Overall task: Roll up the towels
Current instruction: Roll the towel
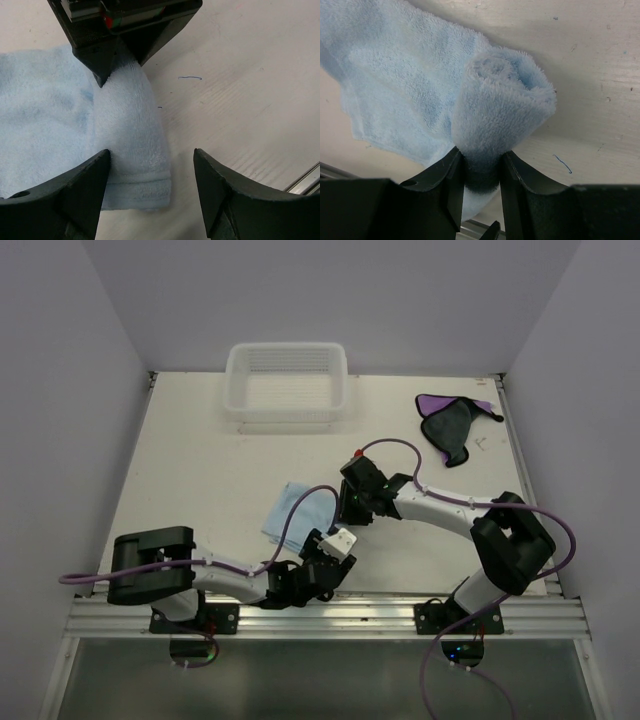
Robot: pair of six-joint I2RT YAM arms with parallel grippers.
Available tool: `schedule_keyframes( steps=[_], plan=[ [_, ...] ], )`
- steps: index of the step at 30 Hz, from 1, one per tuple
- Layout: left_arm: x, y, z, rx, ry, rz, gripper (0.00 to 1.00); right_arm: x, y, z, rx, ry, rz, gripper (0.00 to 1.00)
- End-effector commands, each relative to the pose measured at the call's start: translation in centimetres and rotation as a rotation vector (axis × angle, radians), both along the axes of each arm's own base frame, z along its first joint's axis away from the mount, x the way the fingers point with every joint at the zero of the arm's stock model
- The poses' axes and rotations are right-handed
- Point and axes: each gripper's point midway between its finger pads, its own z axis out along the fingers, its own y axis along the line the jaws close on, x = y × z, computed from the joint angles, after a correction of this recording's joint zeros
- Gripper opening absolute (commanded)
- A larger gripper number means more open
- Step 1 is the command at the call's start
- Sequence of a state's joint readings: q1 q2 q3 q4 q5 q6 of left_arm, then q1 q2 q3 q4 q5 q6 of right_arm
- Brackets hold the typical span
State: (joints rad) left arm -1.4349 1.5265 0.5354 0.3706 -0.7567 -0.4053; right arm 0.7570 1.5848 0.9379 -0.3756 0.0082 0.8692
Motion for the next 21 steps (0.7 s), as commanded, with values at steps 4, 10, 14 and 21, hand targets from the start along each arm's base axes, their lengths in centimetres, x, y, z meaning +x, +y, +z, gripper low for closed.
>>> schedule_keyframes(
  steps=[4, 10, 14, 21],
  plan=[
    [0.6, -1.2, 0.9, -0.045, -0.015, 0.047, 0.65, 0.8, 0.5, 1.2, 0.010, -0.021, 0.013, 0.34],
    [0.7, -1.1, 0.0, -0.032, -0.007, 0.065, 0.49, 1.0, 0.6, 1.5, 0.013, -0.024, 0.012, 0.34],
    [1.0, -0.7, -0.7, 0.002, -0.004, 0.099, 0.49, 1.0, 0.4, 1.5, 0.008, -0.023, 0.012, 0.34],
    [1.2, -0.1, -1.7, 0.025, 0.009, 0.132, 0.63, 1.0, 0.3, 1.5, 0.004, -0.021, 0.013, 0.34]
  ],
)
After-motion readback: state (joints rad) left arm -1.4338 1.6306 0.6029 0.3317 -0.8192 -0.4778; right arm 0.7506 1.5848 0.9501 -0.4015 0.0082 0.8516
